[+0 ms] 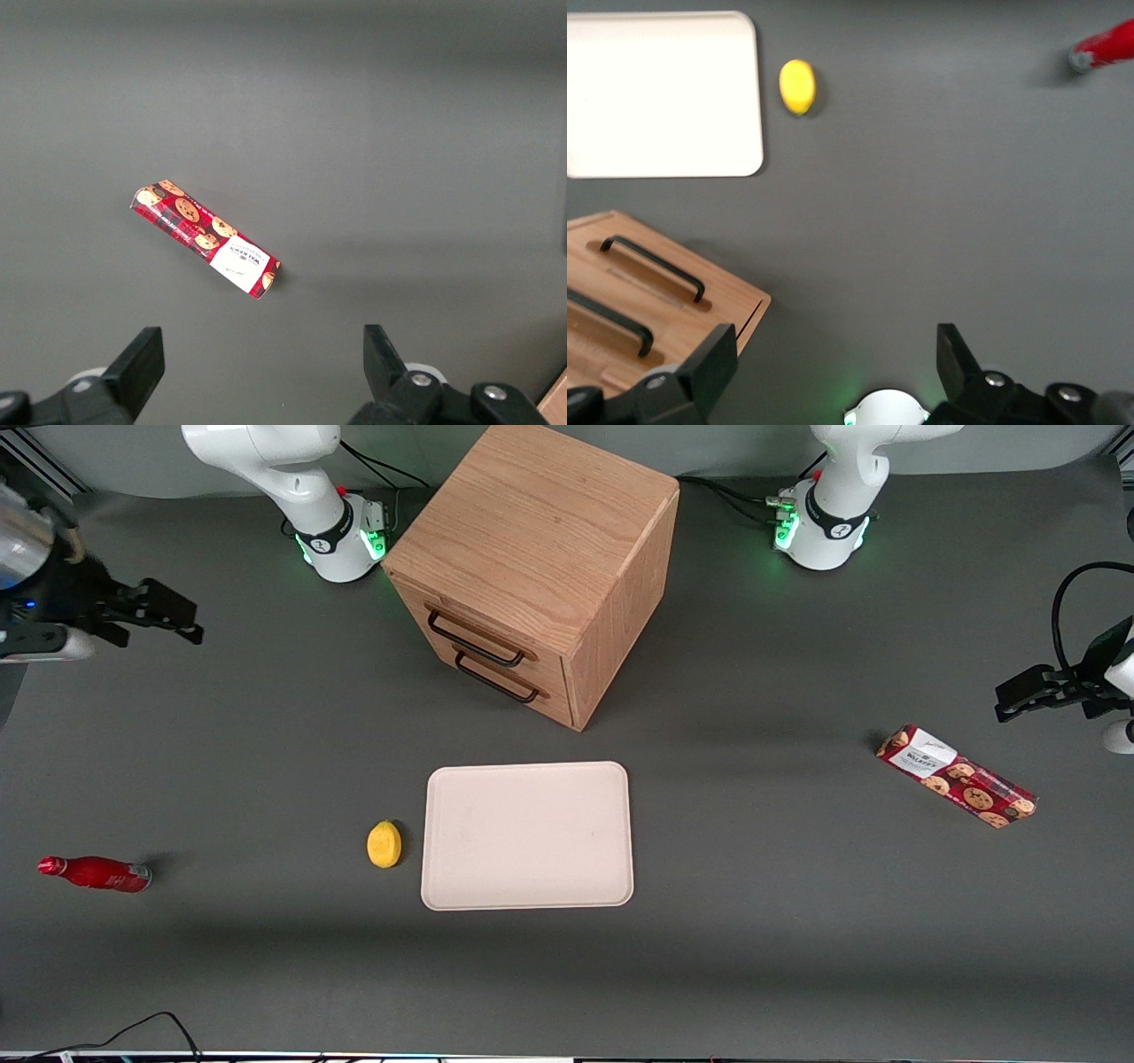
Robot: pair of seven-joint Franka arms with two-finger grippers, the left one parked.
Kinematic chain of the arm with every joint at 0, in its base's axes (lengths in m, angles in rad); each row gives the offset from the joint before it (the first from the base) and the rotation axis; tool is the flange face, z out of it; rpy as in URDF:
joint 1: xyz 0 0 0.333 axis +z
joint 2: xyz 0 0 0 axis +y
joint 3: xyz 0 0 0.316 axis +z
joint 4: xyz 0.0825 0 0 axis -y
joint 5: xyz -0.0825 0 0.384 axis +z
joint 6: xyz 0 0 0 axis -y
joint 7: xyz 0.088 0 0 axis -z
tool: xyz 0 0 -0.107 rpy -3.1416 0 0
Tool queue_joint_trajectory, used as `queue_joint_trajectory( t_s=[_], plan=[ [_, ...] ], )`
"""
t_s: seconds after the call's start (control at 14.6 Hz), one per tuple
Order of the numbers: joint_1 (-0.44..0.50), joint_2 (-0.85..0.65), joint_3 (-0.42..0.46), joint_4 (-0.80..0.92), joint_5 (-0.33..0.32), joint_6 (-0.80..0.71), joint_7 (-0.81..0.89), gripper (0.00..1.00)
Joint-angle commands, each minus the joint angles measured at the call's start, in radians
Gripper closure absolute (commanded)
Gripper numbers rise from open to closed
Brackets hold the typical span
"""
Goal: Open upper drawer
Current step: 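Move the right gripper toward the upper drawer's black handle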
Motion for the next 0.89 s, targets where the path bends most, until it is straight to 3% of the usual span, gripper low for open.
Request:
queue_joint_trajectory(
  t_s=[0.0,0.34,0.55,0.82],
  plan=[
    [0.008,0.009,0.09,0.029,0.01,-0.026,-0.011,0.0],
    [0.008,0.033,0.262,0.026,0.03,-0.026,-0.009,0.0],
    [0.005,0.05,0.263,0.03,0.105,-0.024,-0.02,0.0],
    [0.018,0.052,0.303,0.023,0.125,-0.024,-0.023,0.0]
  ],
)
